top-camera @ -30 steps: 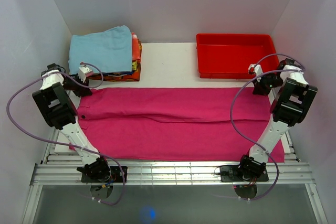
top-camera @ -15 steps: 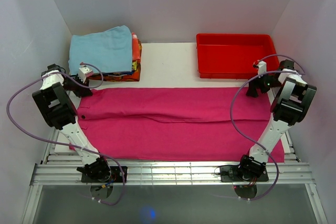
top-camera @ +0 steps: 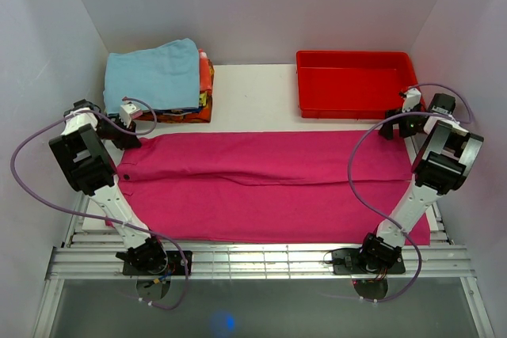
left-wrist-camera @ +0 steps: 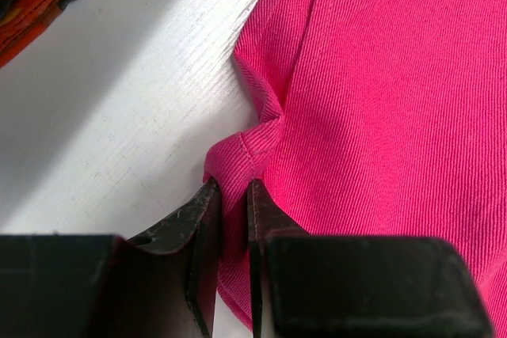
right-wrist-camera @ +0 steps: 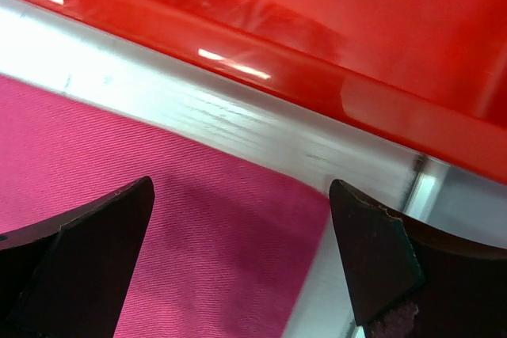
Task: Fold and stack the trousers
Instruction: Fold the trousers
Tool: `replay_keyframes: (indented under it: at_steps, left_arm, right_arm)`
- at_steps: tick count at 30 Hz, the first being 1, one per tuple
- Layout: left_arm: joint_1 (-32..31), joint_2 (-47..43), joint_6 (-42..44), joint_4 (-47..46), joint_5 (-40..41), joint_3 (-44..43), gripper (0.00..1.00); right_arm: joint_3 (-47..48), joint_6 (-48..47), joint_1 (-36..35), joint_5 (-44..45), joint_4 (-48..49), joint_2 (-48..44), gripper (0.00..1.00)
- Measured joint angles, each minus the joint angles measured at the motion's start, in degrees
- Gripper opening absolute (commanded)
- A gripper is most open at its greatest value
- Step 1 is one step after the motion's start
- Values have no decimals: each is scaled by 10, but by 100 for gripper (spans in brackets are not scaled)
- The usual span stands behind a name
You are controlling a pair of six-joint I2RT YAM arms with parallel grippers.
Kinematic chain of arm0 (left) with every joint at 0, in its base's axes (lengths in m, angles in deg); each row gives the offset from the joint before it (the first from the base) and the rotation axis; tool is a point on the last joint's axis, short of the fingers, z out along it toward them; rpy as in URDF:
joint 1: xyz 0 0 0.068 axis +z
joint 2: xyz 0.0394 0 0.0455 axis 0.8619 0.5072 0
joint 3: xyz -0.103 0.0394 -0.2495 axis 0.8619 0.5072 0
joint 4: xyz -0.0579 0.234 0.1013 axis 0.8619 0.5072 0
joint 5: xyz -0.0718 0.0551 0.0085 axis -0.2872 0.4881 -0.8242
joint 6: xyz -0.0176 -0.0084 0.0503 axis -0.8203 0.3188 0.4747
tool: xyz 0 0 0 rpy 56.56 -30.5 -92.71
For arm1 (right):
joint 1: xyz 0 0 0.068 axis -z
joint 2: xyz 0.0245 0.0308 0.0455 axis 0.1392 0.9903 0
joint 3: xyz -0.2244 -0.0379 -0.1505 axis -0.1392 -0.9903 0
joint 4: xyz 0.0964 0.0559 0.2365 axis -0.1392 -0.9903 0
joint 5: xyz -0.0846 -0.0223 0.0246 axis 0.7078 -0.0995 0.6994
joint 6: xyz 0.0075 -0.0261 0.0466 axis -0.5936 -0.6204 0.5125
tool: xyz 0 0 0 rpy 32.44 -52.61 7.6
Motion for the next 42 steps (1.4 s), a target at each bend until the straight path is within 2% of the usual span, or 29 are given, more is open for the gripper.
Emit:
replay_keyframes:
  at_steps: [6, 8, 10, 14, 16, 17, 19, 20, 24, 32, 42]
  left_arm:
    - [0, 1, 0, -1, 0, 0, 2]
    - [0, 1, 0, -1, 0, 0, 2]
    - [0, 1, 0, -2, 0, 0, 2]
    - [0, 1, 0, -2, 0, 0, 2]
    - [0, 2, -1, -2, 1, 0, 2]
    - [0, 2, -1, -2, 1, 0, 2]
    - [0, 2, -1, -2, 0, 0, 1]
    - [1, 2, -1, -2, 0, 0, 1]
    - [2, 2, -1, -1, 0, 0, 1]
    - [6, 2, -20, 1, -8, -1, 0]
    - [36, 2, -125, 9, -80, -103, 0]
  right_arm:
    - [0, 44, 11, 1, 34, 1, 97]
    - [0, 52, 10, 3, 43, 5, 95]
    - [0, 54, 10, 5, 46, 15, 89]
    - [22, 33, 10, 8, 39, 39, 70]
    - [42, 15, 9, 7, 20, 49, 56]
    - [50, 3, 10, 5, 10, 54, 44]
    - [59, -25, 10, -7, -19, 56, 33]
    - [61, -41, 10, -17, -35, 56, 24]
    - [76, -118, 10, -62, -139, 56, 8]
    - [122, -205, 19, -132, -329, 53, 8]
    - [291, -217, 30, -207, -426, 12, 8]
